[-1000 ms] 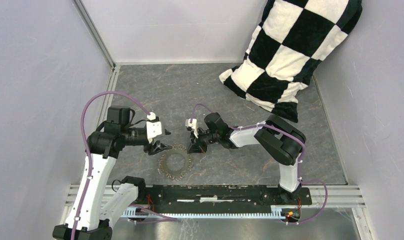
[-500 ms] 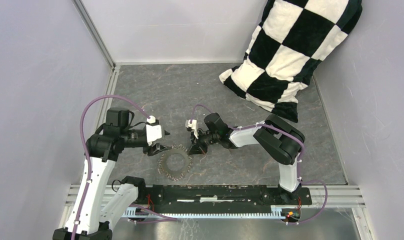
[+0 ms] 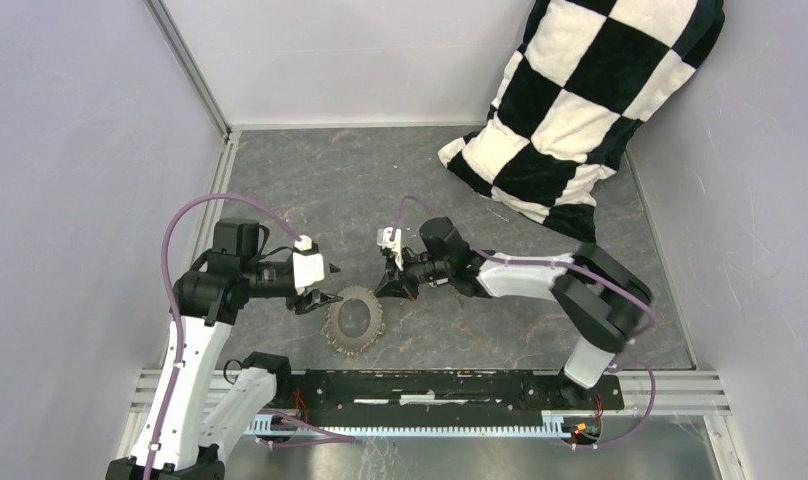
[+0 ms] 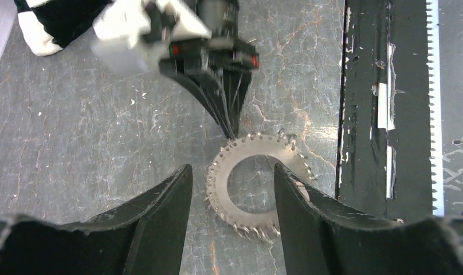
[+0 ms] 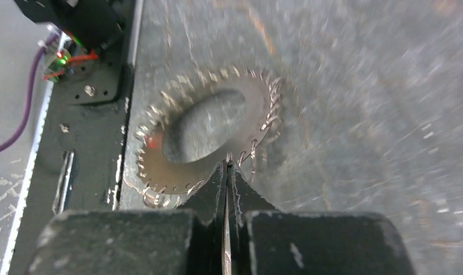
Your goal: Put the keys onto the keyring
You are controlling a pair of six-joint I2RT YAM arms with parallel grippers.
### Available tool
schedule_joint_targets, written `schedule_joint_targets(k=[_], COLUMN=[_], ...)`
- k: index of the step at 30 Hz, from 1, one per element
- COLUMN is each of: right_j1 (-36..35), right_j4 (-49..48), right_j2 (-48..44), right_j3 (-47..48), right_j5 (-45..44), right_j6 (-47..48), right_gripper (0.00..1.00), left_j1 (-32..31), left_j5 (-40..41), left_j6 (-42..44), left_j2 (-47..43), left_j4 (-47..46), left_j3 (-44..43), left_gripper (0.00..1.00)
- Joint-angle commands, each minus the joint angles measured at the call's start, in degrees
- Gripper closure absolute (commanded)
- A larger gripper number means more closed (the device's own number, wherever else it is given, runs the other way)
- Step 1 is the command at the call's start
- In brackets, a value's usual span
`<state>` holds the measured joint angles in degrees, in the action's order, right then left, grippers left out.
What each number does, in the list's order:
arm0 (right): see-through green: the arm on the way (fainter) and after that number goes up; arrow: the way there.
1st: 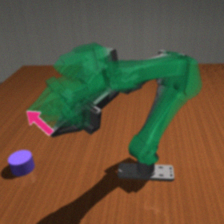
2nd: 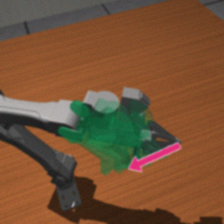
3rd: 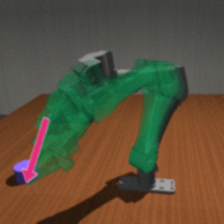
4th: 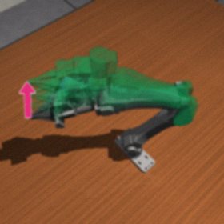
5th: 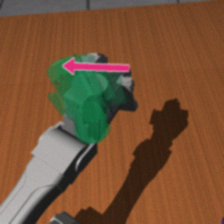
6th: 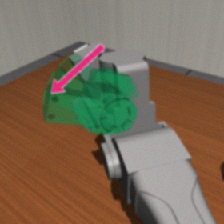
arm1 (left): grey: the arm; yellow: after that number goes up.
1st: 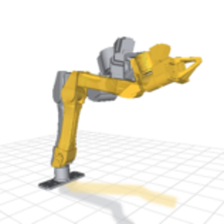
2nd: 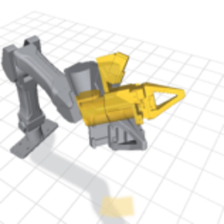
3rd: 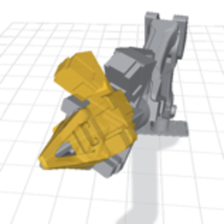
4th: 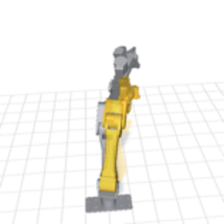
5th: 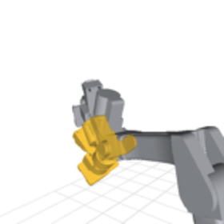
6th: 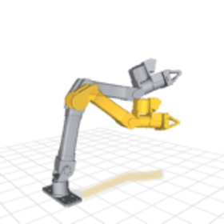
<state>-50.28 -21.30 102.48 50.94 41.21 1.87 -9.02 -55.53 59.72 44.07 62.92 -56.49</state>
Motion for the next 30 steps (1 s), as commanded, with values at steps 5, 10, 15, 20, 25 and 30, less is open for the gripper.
schedule_joint_targets(k=[5,10,15,20,25,30], right_j1=[-5.2,-8.2,-11.1,-13.6,-15.2,-16.5], right_j4=[-0.5,4.3,3.6,1.3,-6.1,-14.2], right_j2=[-21.3,-25.7,-28.9,-30.4,-31.7,-32.4], right_j3=[-2.2,1.6,2.7,2.9,0.7,-1.4], right_j5=[-7.4,-11.0,-13.9,-14.4,-13.7,-13.8], right_j6=[13.9,18.8,20.1,19.3,15.3,11.1], right_gripper=[1.00,1.00,1.00,1.00,1.00,1.00], left_j1=[0.0,-0.1,-0.1,-0.1,-0.1,-0.1], left_j5=[-1.6,-4.0,-8.2,-10.3,-12.4,-13.9], left_j6=[3.1,3.9,3.6,1.9,0.4,1.2], left_j2=[1.1,1.1,-0.6,-1.1,-1.2,-1.7], left_j4=[1.5,3.7,4.6,4.6,5.2,8.2], left_j3=[0.7,-0.3,-1.9,-2.6,-4.2,-6.1], left_gripper=[0.26,0.15,0.29,0.50,0.65,0.66])
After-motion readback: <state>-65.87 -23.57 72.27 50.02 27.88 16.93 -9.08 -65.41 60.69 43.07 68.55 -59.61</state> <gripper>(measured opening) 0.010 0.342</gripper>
